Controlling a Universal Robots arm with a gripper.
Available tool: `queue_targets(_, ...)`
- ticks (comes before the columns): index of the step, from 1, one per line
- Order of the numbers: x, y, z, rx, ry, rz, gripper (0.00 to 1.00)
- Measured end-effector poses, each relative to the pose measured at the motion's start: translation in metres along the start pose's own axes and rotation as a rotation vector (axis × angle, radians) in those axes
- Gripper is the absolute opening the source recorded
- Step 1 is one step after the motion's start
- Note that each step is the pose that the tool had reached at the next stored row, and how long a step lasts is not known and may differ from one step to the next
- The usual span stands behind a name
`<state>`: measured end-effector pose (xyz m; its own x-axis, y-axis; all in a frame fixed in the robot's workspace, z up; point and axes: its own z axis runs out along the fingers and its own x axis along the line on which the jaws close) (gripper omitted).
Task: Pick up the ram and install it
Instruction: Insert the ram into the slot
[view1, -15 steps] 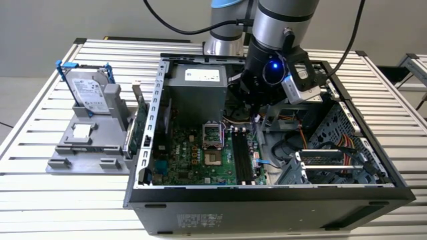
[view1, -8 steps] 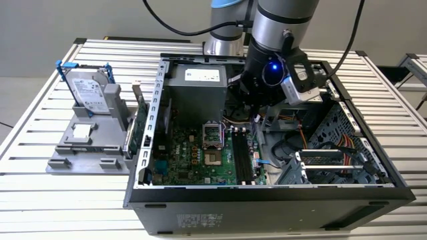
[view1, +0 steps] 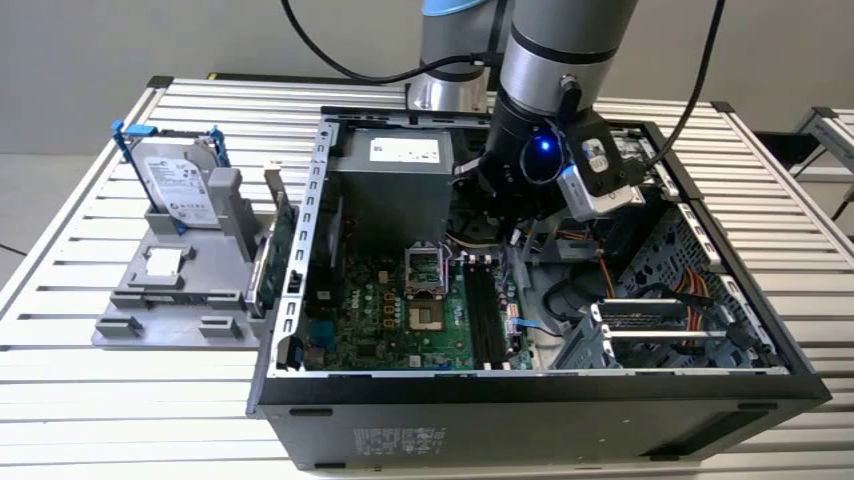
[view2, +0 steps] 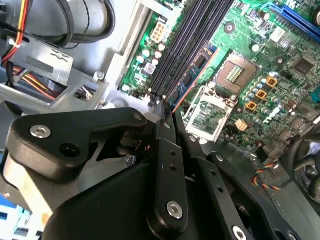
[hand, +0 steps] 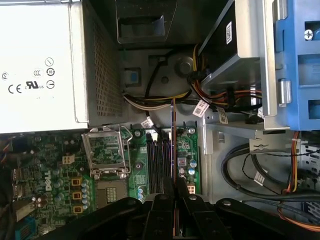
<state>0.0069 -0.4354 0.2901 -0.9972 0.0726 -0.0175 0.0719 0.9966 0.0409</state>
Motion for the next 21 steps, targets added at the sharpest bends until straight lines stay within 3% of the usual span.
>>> queue_targets(15, -0.0001, -0.002, 0.0028, 0.0048, 0.005, 0.0, 0.0)
queue_targets(21, -0.0009, -0.014, 0.005, 0.0053, 0.0089, 0.0, 0.0)
